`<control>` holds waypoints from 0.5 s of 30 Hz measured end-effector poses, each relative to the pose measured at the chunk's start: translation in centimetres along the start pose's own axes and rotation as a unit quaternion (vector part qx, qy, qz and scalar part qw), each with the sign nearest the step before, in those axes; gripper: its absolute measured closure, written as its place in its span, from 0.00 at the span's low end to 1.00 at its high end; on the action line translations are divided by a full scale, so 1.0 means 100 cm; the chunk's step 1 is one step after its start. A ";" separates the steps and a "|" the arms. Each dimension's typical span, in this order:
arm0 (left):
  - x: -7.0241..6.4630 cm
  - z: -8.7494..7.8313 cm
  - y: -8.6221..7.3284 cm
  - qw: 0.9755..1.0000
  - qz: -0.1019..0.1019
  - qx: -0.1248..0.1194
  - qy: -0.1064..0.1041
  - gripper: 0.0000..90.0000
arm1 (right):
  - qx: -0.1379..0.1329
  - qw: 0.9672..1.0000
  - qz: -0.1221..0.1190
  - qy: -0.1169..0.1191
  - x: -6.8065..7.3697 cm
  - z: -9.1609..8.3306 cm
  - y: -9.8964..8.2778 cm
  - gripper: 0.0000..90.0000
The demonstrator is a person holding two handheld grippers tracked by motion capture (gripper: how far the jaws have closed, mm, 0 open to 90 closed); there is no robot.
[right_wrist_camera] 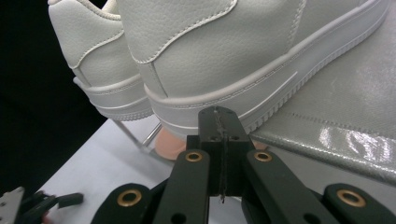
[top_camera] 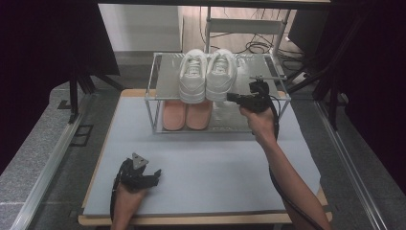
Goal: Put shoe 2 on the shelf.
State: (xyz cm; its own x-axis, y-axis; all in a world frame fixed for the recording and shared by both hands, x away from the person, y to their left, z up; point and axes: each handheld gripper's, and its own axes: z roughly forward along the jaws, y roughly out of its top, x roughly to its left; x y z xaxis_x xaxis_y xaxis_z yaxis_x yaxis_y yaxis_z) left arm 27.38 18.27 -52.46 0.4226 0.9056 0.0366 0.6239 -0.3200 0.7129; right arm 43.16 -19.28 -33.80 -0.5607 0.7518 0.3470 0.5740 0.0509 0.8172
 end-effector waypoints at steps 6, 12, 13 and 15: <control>0.000 0.000 0.000 1.000 0.001 0.000 0.001 0.18 | 0.012 1.000 -0.006 0.005 -0.001 0.001 -0.005 0.98; 0.000 0.000 0.000 1.000 0.001 0.000 0.001 0.18 | 0.019 1.000 -0.016 0.014 -0.003 -0.004 -0.007 0.92; 0.000 0.000 0.000 1.000 0.001 0.000 0.001 0.18 | 0.019 1.000 -0.021 0.012 -0.002 -0.005 -0.007 0.90; -0.001 0.000 0.000 1.000 0.001 -0.001 0.002 0.18 | 0.020 0.999 -0.032 0.007 -0.002 -0.007 -0.009 0.86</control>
State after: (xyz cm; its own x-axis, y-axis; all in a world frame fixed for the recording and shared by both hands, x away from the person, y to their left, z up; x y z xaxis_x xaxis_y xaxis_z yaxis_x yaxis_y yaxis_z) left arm 27.35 18.22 -52.46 0.4215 0.9059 0.0414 0.6218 -0.3220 0.7140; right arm 42.33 -19.95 -34.22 -0.6051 0.7368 0.3016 0.5605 0.1252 0.8187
